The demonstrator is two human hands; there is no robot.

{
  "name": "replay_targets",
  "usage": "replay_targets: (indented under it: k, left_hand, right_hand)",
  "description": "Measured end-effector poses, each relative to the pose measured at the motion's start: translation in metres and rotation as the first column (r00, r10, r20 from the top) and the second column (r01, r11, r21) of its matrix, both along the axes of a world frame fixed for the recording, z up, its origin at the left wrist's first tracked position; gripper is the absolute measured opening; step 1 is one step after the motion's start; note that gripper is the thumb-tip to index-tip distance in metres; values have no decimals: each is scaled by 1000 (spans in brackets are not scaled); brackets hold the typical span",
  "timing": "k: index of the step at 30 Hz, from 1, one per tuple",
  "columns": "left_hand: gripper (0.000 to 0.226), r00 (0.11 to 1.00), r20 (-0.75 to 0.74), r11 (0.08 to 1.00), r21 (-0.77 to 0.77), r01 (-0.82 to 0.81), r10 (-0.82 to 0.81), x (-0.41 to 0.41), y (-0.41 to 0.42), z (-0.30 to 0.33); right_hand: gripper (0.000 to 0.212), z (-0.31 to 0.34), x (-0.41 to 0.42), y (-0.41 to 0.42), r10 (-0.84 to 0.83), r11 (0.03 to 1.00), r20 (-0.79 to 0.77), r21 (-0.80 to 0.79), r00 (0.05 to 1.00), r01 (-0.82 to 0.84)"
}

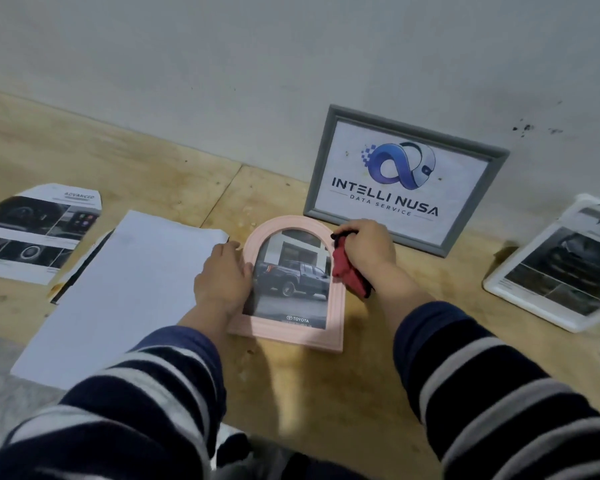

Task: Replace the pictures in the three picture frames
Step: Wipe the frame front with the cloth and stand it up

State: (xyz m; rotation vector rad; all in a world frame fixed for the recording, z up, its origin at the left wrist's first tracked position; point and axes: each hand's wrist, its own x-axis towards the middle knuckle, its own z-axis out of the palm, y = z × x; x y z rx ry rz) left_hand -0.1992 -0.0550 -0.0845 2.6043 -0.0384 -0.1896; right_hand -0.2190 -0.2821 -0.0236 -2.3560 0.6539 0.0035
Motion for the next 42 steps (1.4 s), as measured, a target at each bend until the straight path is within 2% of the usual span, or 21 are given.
replay_targets:
  k: [4, 6, 10, 12, 14, 20, 24, 35, 42]
  left_hand:
    - [49, 995, -68, 998, 0, 70, -70, 40, -8, 3]
    - [46, 987, -106, 992, 5, 126, -124, 61, -12, 2]
    - [41, 977, -121, 984, 19, 177, -173, 73, -17, 0]
    - [37, 980, -122, 988, 8, 157, -155, 78, -16, -2]
    - [35, 980, -132, 989, 13, 150, -147, 80, -15, -3]
    - [34, 984, -118, 989, 49, 141, -135, 80, -20, -3]
    - [36, 984, -113, 989, 42, 145, -139, 79, -20, -3]
    - [38, 985, -117, 990, 36, 135, -130, 77, -21, -3]
    - [37, 986, -103, 989, 59, 135, -128, 75, -22, -2]
  right_hand:
    - [44, 1, 42, 13, 173, 976, -22, -132, 985, -174]
    - [43, -4, 68, 25, 290, 926, -40, -240, 956, -291]
    - [34, -20, 82, 47, 535, 714, -170, -433, 827, -551]
    - [37, -33, 81, 53, 553, 609, -271, -513, 788, -604]
    - [43, -40, 80, 56, 526, 585, -323, -535, 787, -610]
    - [47, -41, 76, 57, 465, 601, -348, -552, 814, -579]
    - [39, -36, 81, 60, 413, 604, -386, -562, 825, -565]
    - [35, -30, 71, 44, 281, 637, -474, -558, 834, -532]
    - [35, -25, 55, 32, 181, 768, -502, -465, 846, -440]
